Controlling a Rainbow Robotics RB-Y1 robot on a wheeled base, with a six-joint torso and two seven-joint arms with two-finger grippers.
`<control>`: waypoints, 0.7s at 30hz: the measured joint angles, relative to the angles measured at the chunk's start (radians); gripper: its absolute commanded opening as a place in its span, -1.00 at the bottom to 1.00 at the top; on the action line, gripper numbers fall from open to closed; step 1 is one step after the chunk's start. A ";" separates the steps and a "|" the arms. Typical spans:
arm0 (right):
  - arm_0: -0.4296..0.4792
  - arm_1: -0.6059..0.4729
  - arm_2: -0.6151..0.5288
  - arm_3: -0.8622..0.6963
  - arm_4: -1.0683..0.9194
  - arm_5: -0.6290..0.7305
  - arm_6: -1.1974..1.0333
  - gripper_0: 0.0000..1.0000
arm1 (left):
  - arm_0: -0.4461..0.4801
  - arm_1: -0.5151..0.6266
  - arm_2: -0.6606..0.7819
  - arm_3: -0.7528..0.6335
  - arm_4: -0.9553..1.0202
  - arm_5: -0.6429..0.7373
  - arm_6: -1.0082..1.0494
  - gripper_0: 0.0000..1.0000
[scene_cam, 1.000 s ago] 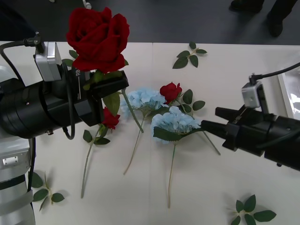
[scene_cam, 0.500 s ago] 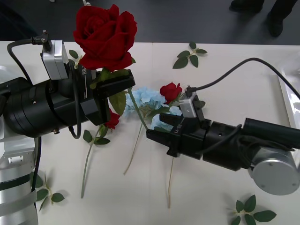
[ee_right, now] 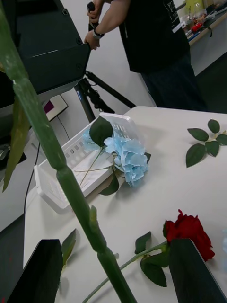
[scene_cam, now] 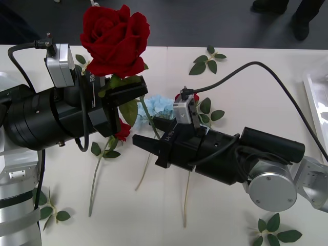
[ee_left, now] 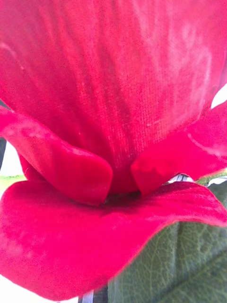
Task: Put the red flowers into the right box and the blue flowers into the left box
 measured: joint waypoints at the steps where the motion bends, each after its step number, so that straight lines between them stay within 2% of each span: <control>1: 0.000 0.003 0.000 0.000 0.000 0.000 0.000 0.31 | 0.000 0.000 0.000 0.000 0.000 0.000 0.000 -1.00; 5: 0.000 0.003 0.000 0.000 0.000 -0.011 0.000 0.31 | 0.000 0.000 0.000 0.000 0.000 0.000 0.000 -1.00; 6: 0.000 0.003 0.000 0.000 0.000 -0.019 0.000 -0.08 | 0.000 0.000 0.000 0.000 0.000 0.000 0.000 -1.00; 7: 0.000 0.003 0.000 0.000 0.000 -0.023 0.000 -0.83 | 0.000 0.000 0.000 0.000 0.000 0.000 0.000 -1.00; 8: 0.000 0.003 0.000 0.000 0.000 -0.025 0.000 -1.00 | 0.000 0.000 0.000 0.000 0.000 0.000 0.000 -1.00; 21: 0.000 0.003 0.001 0.000 0.000 -0.069 0.000 -1.00 | 0.000 0.000 0.000 0.000 0.000 0.000 0.000 -0.98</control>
